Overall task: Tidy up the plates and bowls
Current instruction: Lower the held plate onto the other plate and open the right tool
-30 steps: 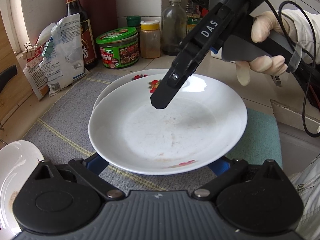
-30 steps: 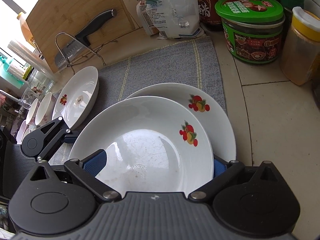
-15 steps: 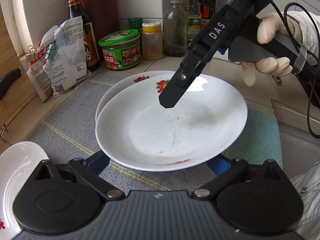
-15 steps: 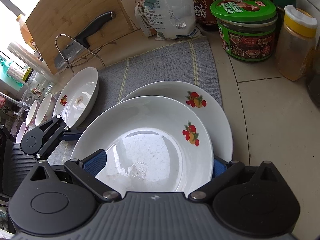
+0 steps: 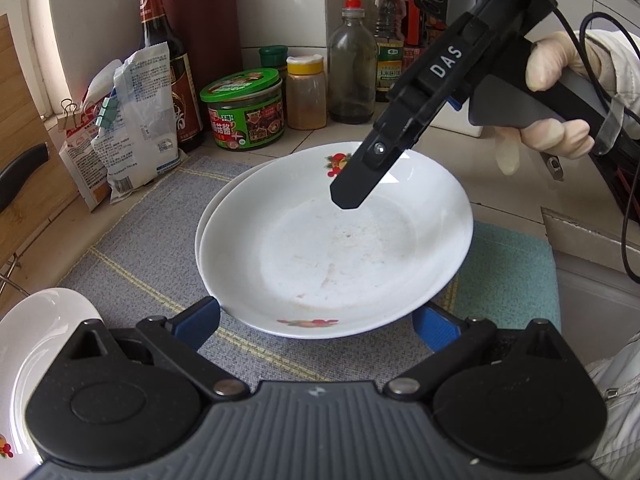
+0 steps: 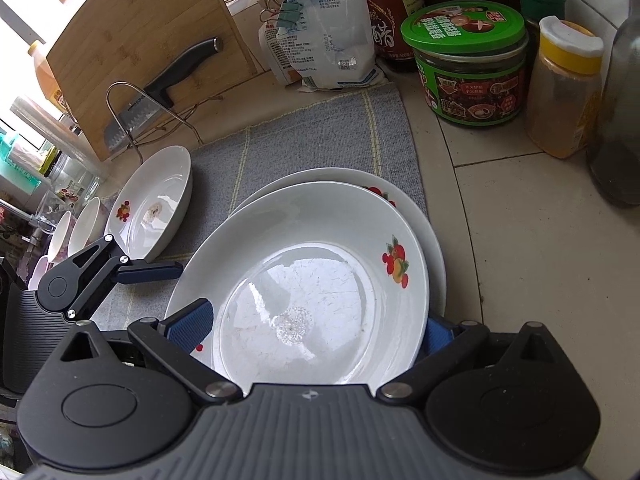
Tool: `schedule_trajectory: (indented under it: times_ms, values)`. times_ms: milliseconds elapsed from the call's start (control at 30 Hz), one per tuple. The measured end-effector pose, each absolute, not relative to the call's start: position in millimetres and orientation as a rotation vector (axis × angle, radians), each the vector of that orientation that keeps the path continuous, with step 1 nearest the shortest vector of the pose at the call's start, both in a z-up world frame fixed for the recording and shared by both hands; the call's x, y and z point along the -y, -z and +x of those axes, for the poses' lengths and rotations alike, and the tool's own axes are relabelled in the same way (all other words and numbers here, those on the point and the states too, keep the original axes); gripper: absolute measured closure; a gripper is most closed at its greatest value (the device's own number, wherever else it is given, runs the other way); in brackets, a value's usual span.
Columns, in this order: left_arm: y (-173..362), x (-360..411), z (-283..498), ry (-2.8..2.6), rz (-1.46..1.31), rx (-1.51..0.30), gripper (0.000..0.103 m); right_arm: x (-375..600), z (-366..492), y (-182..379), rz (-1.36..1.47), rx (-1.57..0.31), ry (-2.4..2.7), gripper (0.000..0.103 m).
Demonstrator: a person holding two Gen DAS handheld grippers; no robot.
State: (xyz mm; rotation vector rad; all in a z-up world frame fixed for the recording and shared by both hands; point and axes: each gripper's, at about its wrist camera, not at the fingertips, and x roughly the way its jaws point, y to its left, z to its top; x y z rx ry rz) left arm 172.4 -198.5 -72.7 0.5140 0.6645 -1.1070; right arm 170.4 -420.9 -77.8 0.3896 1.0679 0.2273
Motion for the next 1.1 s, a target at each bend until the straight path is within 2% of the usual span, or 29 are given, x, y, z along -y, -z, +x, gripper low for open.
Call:
schedule_trajectory:
  times_ms: [900,1100]
  values:
    - [72.9,189.8,170.4,1.018,0.482,-0.673,0.001,395.7,161.2,68.2,0.201,-1.106,-0.092,0.000]
    - [67.8,179.2,168.5,0.981,0.462,-0.638,0.001,381.3,152.2,71.2,0.047,-1.074,-0.040,0.000]
